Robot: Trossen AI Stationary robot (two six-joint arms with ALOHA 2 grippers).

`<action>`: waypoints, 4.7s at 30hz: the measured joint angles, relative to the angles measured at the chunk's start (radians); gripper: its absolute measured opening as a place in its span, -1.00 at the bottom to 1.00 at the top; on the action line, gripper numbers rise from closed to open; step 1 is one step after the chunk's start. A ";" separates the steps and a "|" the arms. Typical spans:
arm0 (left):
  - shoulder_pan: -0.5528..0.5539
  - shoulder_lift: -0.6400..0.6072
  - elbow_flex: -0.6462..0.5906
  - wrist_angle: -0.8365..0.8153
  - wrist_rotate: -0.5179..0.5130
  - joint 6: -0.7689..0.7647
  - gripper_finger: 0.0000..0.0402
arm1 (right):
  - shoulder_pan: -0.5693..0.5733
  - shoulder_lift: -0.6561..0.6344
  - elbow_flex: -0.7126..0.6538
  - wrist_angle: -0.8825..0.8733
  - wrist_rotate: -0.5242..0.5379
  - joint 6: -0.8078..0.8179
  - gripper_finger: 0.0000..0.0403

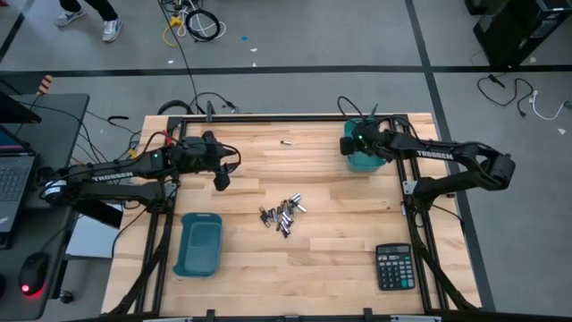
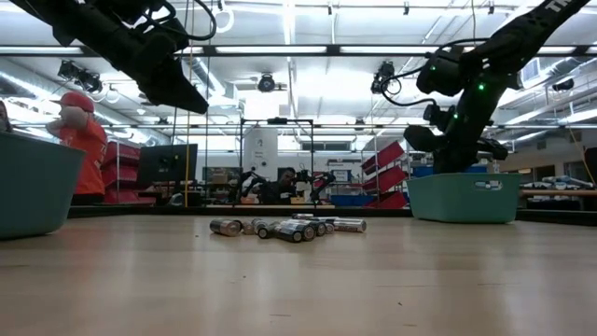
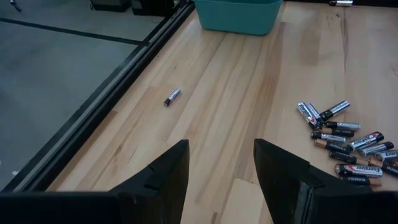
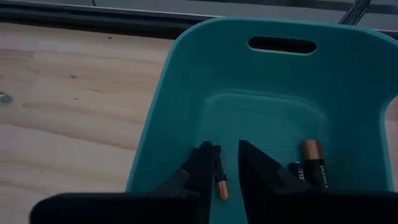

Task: Sort batteries
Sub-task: Put the black battery into the green bin

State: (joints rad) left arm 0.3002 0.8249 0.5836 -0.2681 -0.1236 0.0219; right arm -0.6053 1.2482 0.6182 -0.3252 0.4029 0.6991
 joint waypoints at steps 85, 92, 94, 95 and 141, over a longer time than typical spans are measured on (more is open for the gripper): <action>-0.466 0.052 0.007 0.342 -0.189 0.014 -0.09 | 0.702 0.620 0.724 0.126 -0.187 -0.176 -0.68; -0.501 0.002 0.007 0.394 -0.194 0.022 -0.09 | 0.708 0.694 0.722 0.191 -0.187 -0.178 -0.68; -0.511 -0.016 0.006 0.432 -0.193 0.022 -0.09 | 0.708 0.710 0.725 0.220 -0.188 -0.173 -0.68; -0.516 -0.032 0.007 0.436 -0.193 0.023 -0.09 | 0.708 0.716 0.725 0.227 -0.188 -0.172 -0.68; -0.525 -0.237 0.007 0.249 -0.197 -0.035 -0.09 | 0.766 0.993 0.916 0.141 0.009 -0.291 -0.17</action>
State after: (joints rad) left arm -0.2249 0.5880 0.5907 -0.0195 -0.3210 -0.0132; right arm 0.1605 2.2414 1.5337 -0.1842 0.4121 0.4084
